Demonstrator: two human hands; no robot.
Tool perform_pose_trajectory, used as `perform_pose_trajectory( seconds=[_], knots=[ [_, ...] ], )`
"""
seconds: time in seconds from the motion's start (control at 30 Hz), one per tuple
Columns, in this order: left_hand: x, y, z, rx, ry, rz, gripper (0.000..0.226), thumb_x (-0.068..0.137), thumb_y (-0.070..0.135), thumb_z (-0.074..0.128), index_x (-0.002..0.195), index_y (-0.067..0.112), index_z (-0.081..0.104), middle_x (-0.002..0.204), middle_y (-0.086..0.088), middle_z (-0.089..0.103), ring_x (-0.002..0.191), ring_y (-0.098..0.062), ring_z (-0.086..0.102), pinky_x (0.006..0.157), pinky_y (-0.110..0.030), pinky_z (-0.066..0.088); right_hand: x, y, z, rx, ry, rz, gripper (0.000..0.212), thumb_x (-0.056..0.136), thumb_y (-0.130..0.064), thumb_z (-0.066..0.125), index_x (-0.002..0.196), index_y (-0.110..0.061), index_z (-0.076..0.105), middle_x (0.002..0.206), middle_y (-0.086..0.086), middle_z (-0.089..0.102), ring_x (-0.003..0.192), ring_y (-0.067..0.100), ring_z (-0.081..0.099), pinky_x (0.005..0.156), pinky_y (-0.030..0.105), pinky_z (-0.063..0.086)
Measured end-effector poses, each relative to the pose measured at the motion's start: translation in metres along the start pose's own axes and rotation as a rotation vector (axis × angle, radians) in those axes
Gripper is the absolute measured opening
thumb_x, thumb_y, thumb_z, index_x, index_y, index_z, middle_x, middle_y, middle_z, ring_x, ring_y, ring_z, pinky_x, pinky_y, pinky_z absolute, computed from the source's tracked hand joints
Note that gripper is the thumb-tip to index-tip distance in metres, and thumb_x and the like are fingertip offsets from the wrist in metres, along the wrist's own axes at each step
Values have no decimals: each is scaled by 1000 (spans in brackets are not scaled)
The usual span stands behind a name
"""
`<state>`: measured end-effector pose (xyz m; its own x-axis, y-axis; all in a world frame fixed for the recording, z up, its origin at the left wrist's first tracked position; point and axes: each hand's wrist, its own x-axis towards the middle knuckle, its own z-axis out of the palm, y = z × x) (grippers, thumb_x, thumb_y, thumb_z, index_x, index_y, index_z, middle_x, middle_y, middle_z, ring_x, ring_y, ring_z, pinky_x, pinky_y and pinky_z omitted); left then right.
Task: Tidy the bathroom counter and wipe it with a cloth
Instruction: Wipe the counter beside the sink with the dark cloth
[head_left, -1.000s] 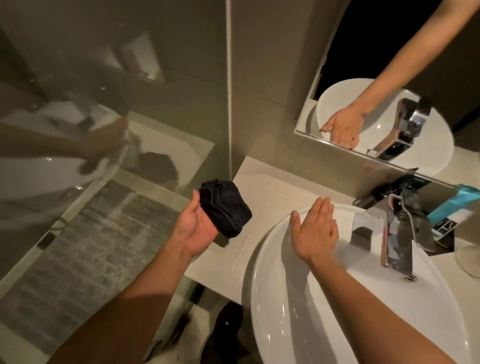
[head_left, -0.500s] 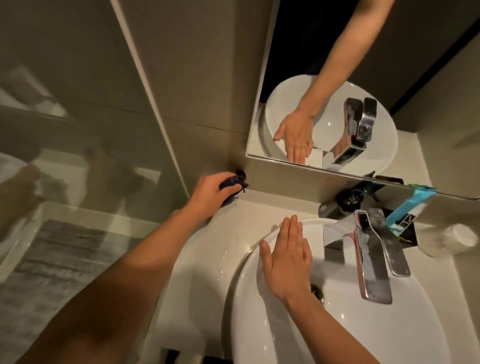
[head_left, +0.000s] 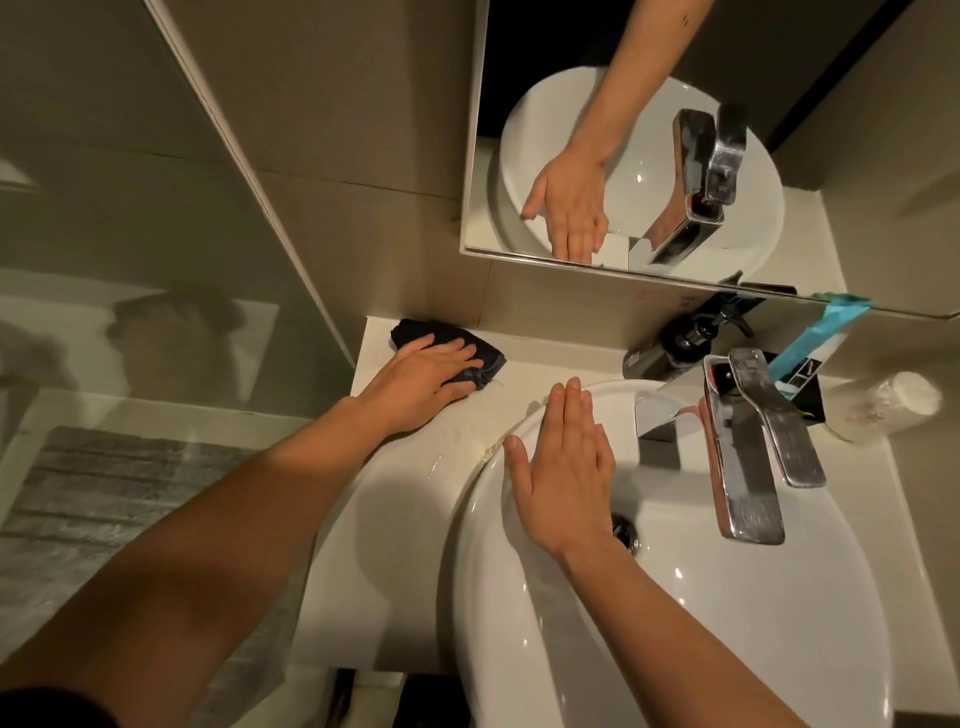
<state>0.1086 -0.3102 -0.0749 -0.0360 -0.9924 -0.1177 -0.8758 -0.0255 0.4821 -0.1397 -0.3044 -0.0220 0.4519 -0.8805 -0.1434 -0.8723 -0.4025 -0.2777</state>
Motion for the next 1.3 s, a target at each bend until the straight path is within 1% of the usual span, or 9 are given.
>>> perform_pose_trajectory(
  seconds=[0.13,0.3,0.37,0.53,0.63,0.8,0.9,1.2,1.3],
  knots=[
    [-17,8,15,-166,-2,-63,51,105,42,45,153,25,43,160,7,39,151,-2,22,125,-29,6,1,0,2,5,14,-1,78,101,-60,14,162,-14,-2,171,2,-9,157,17,-11,126,41,3],
    [-47,16,28,-237,-65,-189,72,93,68,26,153,31,40,162,5,38,153,-6,21,127,-34,10,0,1,1,9,8,-7,78,102,-61,13,162,-14,-4,171,2,-9,157,17,-10,126,40,1],
    [-62,19,32,-253,-66,-217,76,90,70,23,153,31,40,162,6,38,153,-6,21,127,-34,10,-1,1,1,11,3,-15,78,102,-61,13,162,-14,-5,171,3,-11,157,17,-11,126,40,0],
    [-103,34,46,-292,-11,-260,64,98,58,31,153,28,41,161,4,40,152,-3,22,126,-29,8,-1,3,0,14,-2,-25,79,102,-60,13,162,-13,-6,171,4,-11,157,18,-10,127,42,0],
    [-130,39,57,-307,9,-304,70,94,67,26,153,32,41,161,6,39,152,-3,21,127,-34,10,-1,3,1,5,10,-38,79,102,-60,13,162,-11,-5,171,6,-9,157,20,-8,126,42,0],
    [-167,61,72,-333,54,-367,68,95,65,27,153,31,41,161,8,38,152,-3,20,127,-33,9,-1,5,2,16,15,-57,80,102,-59,15,161,-8,-2,171,9,-6,158,22,-6,126,43,1],
    [-188,71,85,-355,90,-406,75,92,77,21,152,37,41,161,11,38,153,-5,20,127,-37,11,1,6,2,18,3,-59,81,102,-59,16,161,-7,-2,171,9,-7,158,23,-6,126,43,1],
    [-244,110,125,-397,167,-503,77,89,83,19,150,43,40,160,13,40,153,-9,23,126,-40,14,2,8,5,17,16,-77,82,101,-60,16,161,-6,-1,171,10,-7,158,24,-7,126,43,0],
    [-257,126,133,-397,196,-505,74,91,79,21,150,40,42,159,11,41,152,-7,24,126,-38,13,3,10,5,21,16,-78,82,101,-60,14,161,-7,-2,171,10,-9,157,23,-8,126,43,-1]
  ],
)
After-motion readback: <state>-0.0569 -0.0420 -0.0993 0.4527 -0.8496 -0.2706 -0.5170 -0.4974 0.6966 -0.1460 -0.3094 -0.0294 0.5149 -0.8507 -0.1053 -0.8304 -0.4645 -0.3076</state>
